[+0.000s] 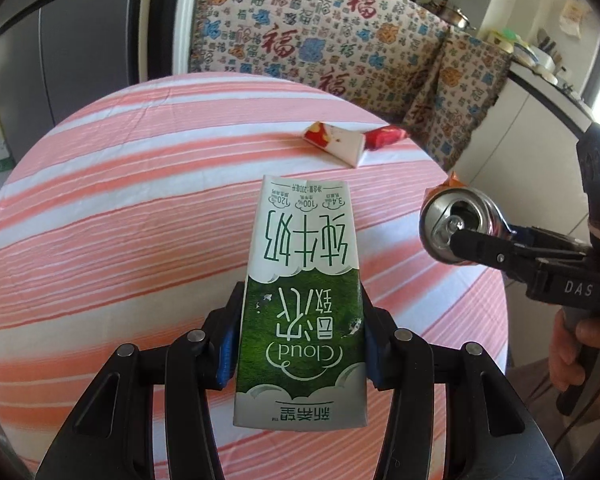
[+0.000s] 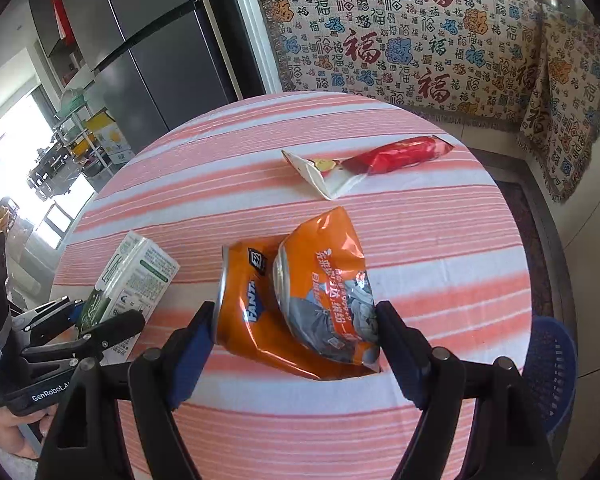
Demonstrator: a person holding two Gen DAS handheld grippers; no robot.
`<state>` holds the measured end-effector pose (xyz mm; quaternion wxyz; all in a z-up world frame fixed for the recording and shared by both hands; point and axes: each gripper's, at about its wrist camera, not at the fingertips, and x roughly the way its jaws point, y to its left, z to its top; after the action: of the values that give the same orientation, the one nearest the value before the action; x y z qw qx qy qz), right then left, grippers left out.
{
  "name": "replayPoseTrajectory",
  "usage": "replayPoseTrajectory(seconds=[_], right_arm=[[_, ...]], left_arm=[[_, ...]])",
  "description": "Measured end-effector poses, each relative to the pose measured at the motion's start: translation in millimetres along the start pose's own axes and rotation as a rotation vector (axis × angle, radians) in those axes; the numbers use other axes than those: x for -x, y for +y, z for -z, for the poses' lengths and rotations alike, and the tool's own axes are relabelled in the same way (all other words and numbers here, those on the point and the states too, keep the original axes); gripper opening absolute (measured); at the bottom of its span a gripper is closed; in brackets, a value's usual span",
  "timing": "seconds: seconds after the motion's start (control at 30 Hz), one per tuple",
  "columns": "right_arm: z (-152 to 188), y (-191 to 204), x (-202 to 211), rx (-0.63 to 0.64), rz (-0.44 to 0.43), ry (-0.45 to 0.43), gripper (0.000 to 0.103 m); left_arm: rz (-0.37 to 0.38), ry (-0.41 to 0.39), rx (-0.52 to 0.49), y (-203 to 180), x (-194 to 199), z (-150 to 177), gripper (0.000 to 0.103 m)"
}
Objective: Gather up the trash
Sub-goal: 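Carry the carton, orange can and chip bag over the blue wastebasket and open both tools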
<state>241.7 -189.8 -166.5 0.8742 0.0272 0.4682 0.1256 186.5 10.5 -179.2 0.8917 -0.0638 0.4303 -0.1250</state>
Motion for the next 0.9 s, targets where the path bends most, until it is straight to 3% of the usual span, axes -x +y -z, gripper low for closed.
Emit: replayPoseTrajectory(seconds=[0.5,0.9], right_arm=[[46,-70,83,-0.086,0.054,-0.066,0.08],[84,-183,141,-0.231,0.201,-0.101,0.08]], left_arm=[[0.093,-0.002,-0.117,-111,12,-3,0.05],[0.214,0.038,-0.238,-233,-12,-11,0.05]])
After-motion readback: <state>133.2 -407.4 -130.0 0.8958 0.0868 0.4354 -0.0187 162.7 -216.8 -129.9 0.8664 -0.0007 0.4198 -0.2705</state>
